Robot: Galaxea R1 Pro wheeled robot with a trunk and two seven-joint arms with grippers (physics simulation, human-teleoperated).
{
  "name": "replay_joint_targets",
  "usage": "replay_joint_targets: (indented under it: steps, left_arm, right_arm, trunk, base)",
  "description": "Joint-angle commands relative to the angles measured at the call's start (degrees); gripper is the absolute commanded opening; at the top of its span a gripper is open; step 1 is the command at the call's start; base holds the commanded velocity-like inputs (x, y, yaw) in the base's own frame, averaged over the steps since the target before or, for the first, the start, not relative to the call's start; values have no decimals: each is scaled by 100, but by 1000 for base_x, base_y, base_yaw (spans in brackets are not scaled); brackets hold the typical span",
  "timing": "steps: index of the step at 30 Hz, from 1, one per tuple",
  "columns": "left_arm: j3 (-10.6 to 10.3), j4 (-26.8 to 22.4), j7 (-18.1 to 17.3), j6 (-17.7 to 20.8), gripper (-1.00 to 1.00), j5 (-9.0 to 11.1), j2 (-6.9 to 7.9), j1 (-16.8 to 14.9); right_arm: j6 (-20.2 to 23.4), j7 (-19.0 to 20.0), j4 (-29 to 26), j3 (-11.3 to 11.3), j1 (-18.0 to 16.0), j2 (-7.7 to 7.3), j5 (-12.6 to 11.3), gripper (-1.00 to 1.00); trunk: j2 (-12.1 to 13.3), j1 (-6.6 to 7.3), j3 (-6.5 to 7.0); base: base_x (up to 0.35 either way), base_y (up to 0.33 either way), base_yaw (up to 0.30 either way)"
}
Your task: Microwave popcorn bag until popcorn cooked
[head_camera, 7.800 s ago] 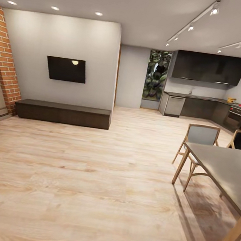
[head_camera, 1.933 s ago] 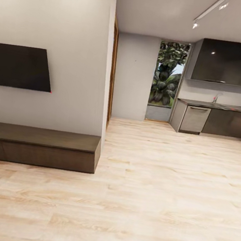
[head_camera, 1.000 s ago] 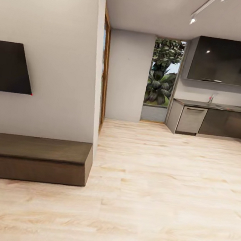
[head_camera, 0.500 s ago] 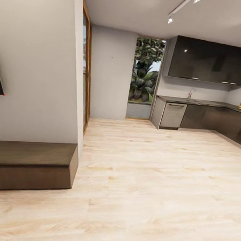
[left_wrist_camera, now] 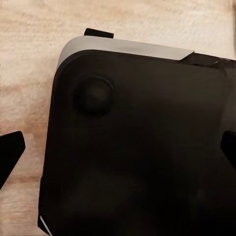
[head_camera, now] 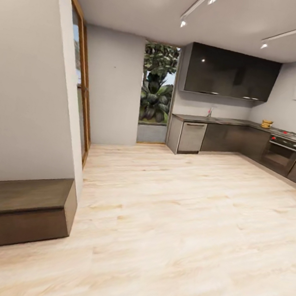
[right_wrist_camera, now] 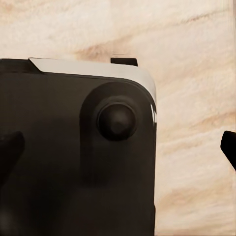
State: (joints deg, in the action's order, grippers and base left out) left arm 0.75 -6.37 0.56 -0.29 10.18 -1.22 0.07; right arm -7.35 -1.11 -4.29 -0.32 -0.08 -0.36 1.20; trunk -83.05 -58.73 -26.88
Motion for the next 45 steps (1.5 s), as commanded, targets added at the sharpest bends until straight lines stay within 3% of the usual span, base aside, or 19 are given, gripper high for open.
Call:
replay_joint_targets:
  steps: [1,35,45]
  left_arm:
    - [4,-5,6,-1,100,37,-1,1]
    - [4,-14,-3,3,100,28,-5,2]
    - [4,-5,-3,34,100,46,16,2]
  right_arm:
    - [-12,-12,-2,-3,-1,1,12,100]
    - [32,0,-2,-3,-1,9,12,100]
    - [4,-4,-2,15,-1,0,48,100]
  trunk:
    - [-3,0,-5]
    - [-3,0,-5]
    - [-3,0,-5]
  base:
    - [0,0,-281]
    - [2,0,-282]
    - [261,0,-176]
